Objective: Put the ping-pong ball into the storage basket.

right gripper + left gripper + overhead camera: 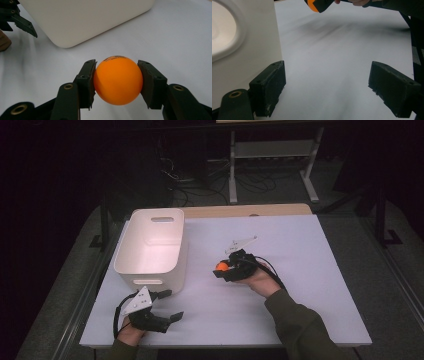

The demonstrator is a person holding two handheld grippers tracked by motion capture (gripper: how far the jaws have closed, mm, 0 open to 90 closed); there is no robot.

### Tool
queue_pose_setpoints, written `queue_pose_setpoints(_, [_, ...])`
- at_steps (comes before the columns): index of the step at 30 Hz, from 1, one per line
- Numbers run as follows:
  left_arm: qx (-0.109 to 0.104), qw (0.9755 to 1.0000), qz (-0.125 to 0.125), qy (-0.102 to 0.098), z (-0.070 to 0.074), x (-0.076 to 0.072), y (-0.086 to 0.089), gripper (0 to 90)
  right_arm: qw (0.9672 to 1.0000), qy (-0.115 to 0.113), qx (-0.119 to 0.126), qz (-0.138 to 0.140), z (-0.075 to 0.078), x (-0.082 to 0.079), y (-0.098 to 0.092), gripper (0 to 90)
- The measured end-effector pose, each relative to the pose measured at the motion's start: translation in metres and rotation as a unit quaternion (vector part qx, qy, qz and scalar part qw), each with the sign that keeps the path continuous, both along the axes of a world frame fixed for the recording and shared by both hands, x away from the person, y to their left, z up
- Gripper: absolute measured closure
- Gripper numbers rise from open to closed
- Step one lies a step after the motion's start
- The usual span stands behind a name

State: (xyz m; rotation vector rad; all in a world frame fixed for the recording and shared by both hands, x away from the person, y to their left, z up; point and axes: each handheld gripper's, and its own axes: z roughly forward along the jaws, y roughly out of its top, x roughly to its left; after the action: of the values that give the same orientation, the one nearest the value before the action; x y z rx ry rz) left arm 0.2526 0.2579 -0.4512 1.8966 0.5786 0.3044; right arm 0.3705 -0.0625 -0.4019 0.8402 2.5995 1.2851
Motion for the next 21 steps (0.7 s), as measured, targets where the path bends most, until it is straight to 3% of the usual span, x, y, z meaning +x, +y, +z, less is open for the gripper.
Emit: queue_pose_setpoints(21, [0.0, 1.0, 0.0, -0.001, 0.0, 0.0, 0.0, 14.1, 0.9997, -0.013, 0.006, 0.021, 0.028, 0.004, 0.017, 49.5])
